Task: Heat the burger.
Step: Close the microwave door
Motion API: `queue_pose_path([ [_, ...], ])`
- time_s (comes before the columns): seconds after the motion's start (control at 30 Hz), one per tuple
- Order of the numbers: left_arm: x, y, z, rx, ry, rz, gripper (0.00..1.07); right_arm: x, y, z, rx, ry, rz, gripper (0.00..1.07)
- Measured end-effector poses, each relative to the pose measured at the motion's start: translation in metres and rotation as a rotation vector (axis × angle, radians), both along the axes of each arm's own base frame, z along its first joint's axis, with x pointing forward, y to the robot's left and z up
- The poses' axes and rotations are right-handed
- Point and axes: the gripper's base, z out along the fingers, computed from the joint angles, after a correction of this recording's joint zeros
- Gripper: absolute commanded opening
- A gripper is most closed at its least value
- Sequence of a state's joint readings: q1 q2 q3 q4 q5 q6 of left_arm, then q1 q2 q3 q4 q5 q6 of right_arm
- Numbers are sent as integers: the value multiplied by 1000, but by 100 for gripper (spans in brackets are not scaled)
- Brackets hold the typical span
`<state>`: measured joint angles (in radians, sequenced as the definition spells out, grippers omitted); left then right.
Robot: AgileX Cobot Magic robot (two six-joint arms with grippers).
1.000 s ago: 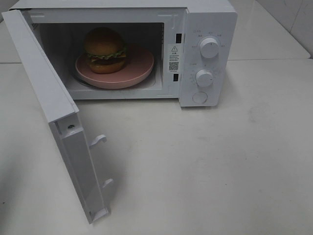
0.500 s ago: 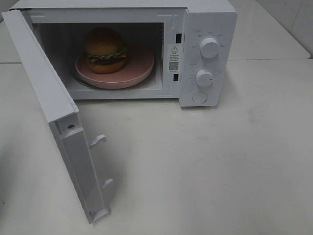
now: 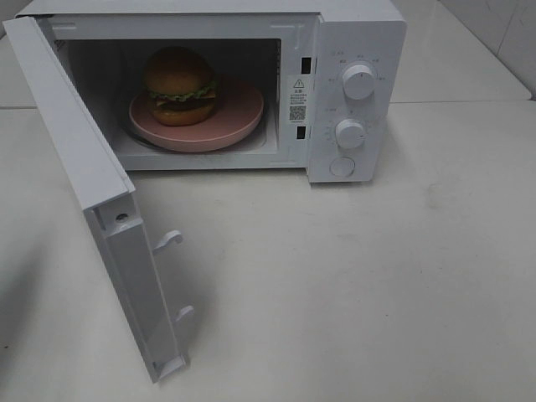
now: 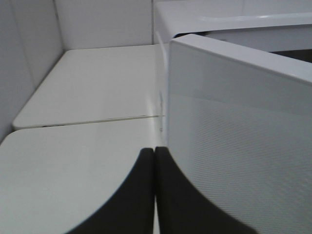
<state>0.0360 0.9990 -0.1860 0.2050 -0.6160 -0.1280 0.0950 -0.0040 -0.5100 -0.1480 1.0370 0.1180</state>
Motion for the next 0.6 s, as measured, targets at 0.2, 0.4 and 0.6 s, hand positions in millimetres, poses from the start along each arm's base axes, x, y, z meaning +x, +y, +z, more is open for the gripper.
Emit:
queue_pose_path([
  [0.2, 12, -16, -14, -9, 13, -186, 0, 0, 0, 0, 0, 0, 0, 76],
  [0.4, 19, -24, -24, -44, 29, -242, 0, 0, 0, 0, 0, 0, 0, 76],
  [0.6, 21, -43, -34, -37, 56, -284, 0, 0, 0, 0, 0, 0, 0, 76],
])
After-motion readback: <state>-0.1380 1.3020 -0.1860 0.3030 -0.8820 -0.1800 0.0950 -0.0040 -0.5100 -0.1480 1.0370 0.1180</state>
